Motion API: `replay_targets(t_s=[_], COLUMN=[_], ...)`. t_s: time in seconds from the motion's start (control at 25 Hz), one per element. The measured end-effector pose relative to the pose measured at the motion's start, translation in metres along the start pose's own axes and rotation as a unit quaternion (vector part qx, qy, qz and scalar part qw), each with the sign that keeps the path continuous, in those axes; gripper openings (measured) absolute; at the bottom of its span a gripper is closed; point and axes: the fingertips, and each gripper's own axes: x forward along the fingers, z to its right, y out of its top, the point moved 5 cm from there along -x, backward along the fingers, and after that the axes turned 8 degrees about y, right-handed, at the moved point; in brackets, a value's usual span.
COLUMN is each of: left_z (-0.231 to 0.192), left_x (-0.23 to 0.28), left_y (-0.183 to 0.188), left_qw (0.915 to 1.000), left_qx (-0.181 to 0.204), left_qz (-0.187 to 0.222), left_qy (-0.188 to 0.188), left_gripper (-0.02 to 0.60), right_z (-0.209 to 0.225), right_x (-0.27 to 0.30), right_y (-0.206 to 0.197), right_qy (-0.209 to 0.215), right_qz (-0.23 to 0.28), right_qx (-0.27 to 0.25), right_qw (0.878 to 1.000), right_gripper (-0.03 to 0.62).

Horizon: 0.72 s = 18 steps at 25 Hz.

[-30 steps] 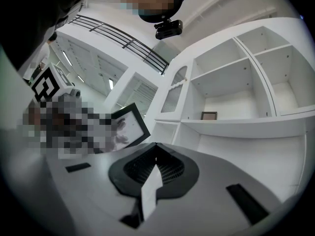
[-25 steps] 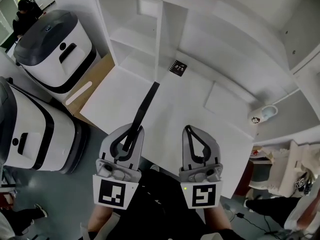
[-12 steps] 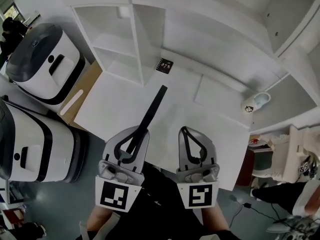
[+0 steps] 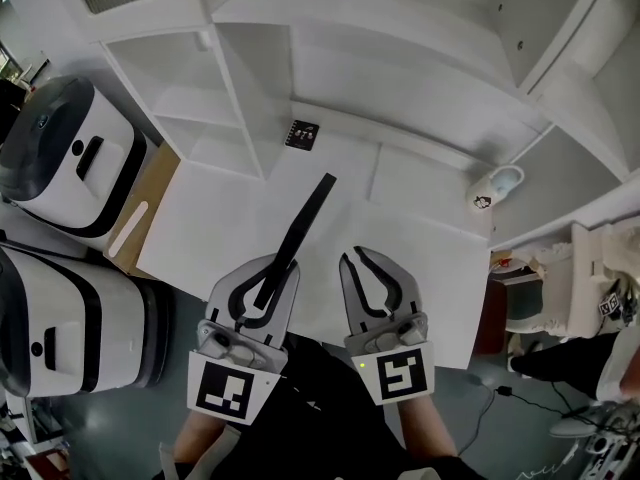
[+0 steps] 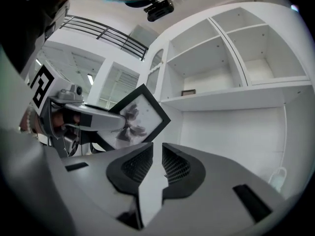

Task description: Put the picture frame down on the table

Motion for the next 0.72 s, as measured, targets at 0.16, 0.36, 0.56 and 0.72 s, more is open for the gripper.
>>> replay_targets(t_s=[0.16, 0.36, 0.56, 0.72], left_z=[-0.005, -0.013, -0.026, -0.034], left_x=[0.009, 0.017, 0.024, 0.029], left_y=[0.001, 0.002, 0.002, 0.002], left_qw=[0.9998, 0.9992, 0.9979, 0.9962], left_qx=[-0.014, -0.024, -0.039, -0.052], left_qz=[0.004, 0.012, 0.019, 0.026], left_qy=[-0.014, -0.031, -0.049, -0.065], left_gripper=[0.043, 0.044, 0.044, 0.043], right_z=[0.005, 0.011, 0.017, 0.019], right_x=[0.012, 0.031, 0.052, 0.065], right_y=[-0.004, -0.006, -0.007, -0.006], right_qy=[0.013, 0.036, 0.071, 0.090], right_qz=[0.000, 0.016, 0.049, 0.071], right_qx=[0.039, 0.110, 0.177, 0.216], right_qw=[0.999, 0.993, 0.980, 0.970], right_gripper=[0.084, 0.118, 0.118, 0.119])
